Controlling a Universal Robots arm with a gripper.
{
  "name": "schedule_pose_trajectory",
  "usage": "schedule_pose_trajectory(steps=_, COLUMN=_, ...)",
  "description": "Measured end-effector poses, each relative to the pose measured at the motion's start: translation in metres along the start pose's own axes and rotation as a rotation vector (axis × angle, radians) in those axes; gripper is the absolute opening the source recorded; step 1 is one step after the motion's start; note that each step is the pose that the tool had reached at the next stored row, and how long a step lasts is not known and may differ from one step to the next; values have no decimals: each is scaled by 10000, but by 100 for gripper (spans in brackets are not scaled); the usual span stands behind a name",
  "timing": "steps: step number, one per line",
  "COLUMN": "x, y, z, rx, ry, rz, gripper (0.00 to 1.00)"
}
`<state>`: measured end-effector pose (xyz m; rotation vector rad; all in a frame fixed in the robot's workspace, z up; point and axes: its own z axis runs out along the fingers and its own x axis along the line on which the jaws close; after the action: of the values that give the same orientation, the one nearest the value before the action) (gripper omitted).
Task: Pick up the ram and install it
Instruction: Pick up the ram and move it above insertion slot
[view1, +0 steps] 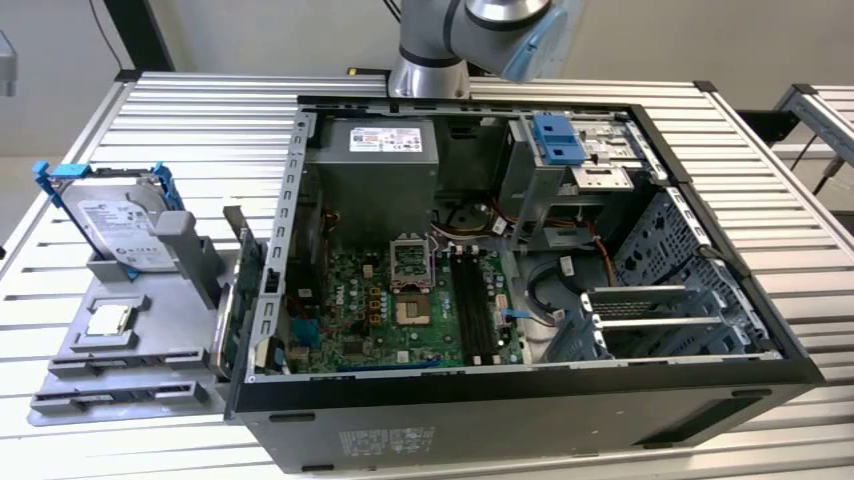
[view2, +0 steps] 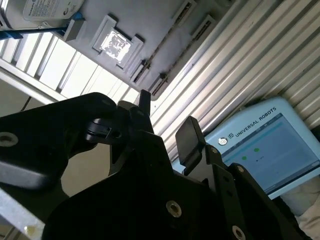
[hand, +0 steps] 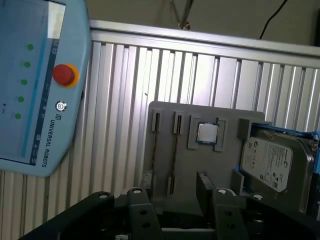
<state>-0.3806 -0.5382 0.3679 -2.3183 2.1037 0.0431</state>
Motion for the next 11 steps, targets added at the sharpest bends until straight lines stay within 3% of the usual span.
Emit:
schedule_pose_trajectory(steps=5, x=1, y=0, z=54, rx=-18, ry=18, rz=63, gripper=100)
schedule_pose_trajectory(steps=11, x=4, y=-2, z=164, rx=-28, ry=17, rz=135, gripper=100)
